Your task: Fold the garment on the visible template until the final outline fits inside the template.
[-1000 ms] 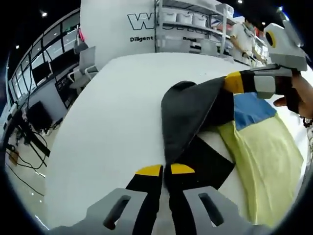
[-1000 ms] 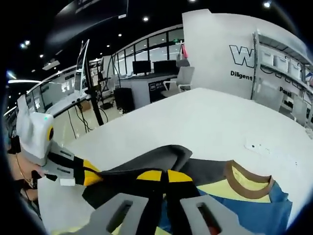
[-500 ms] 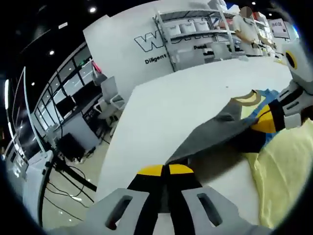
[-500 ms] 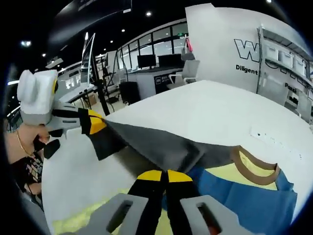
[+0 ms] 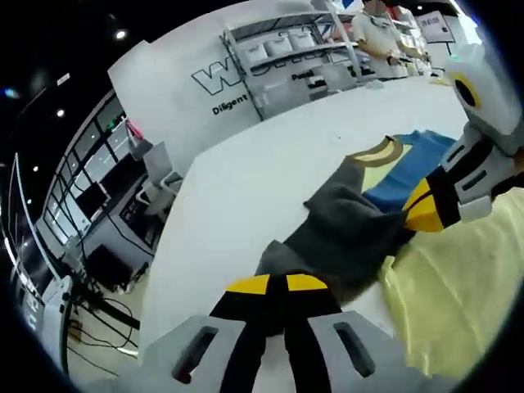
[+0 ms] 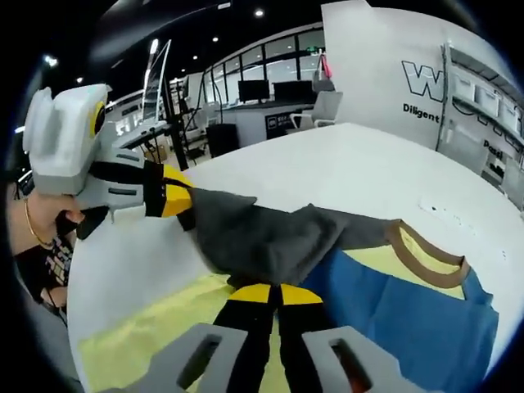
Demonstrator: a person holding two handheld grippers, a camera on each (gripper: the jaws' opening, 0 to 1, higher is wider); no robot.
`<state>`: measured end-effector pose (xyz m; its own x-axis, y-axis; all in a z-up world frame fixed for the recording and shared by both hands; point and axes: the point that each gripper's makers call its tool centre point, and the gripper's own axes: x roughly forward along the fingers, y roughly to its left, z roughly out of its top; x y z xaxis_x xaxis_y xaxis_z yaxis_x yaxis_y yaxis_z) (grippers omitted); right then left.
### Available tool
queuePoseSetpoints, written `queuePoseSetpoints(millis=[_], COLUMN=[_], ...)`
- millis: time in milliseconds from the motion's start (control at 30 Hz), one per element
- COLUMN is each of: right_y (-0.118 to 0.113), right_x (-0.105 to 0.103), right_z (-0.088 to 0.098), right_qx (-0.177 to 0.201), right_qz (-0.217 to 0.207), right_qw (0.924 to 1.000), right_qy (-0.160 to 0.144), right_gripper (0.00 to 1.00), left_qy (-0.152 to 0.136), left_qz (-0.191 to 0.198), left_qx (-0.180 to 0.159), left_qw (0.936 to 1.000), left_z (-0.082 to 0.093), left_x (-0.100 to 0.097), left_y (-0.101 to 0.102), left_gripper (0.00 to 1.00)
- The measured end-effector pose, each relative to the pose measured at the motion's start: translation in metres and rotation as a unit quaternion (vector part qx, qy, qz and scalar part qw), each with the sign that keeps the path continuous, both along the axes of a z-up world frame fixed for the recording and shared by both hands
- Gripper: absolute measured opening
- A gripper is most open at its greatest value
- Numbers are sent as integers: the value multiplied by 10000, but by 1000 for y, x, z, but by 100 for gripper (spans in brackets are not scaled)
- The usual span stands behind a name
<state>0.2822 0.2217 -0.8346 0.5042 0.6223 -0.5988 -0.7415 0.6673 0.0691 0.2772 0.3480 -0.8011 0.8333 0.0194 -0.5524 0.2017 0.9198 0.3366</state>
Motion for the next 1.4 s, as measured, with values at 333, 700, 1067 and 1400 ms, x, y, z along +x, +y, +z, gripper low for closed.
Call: queuePoseSetpoints(millis=[333, 700, 1067, 1400], right_y=[-7, -20, -20, -24], right_x=[-12, -15, -17, -15], right_z=[-6, -5, -4, -1], right_qx=[21, -52, 5, 22], right_qz=[97, 7, -25, -127], right_qw=[9998, 9999, 9999, 9999], right_qy=[154, 97, 103, 86], right_gripper=[11, 9, 9, 7], left_qy=[161, 194, 529, 592], left_qz=[-98, -152, 528, 335], left_qx=[-278, 237, -291, 18], left_qw=[9994, 9994, 9968, 9977], left_z=[-17, -20, -37, -42], left_x=[-21, -41, -52, -44], left_y=[-4, 32, 76, 85], left_gripper=[44, 58, 52, 16])
